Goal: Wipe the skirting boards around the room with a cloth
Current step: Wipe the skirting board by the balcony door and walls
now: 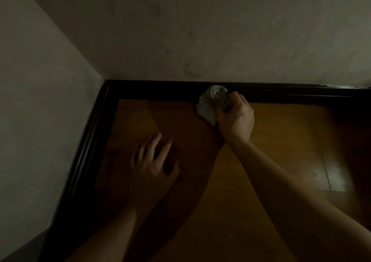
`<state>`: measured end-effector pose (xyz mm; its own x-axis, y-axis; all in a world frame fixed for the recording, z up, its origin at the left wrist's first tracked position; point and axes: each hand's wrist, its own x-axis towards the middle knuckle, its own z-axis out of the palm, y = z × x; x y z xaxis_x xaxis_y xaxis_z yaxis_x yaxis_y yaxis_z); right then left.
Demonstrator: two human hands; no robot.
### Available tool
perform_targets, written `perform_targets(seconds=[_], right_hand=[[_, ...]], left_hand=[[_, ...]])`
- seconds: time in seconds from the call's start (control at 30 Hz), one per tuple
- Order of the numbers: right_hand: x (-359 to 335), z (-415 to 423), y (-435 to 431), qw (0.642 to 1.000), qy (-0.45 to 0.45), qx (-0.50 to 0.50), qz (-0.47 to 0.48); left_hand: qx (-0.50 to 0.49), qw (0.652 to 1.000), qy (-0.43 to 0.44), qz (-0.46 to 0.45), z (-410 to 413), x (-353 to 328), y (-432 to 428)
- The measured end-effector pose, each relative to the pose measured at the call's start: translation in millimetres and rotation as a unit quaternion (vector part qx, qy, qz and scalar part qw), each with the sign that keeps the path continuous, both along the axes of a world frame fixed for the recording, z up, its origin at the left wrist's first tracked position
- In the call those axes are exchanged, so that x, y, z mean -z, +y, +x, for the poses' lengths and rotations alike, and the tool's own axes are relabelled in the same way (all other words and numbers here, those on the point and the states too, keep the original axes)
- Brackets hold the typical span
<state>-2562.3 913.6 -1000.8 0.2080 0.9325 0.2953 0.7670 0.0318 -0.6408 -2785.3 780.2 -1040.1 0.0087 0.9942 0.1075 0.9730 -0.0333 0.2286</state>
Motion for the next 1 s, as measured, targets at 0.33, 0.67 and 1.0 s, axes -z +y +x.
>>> perform_targets(seconds=[0.33,0.67,1.0], right_hand=[[0,38,-4,0.999,-0.024,0.024,0.0],[2,41,-4,0.999,-0.02,0.031,0.009],[2,31,0,0.999,-0.048,-0.011,0.013]], left_hand=[[-0.009,0.998,0.015,-0.052,3,-11,2],[-0.013,0.996,0.013,-0.093,7,-25,5],[0.052,0.987,0.048,-0.147,-12,-33,31]])
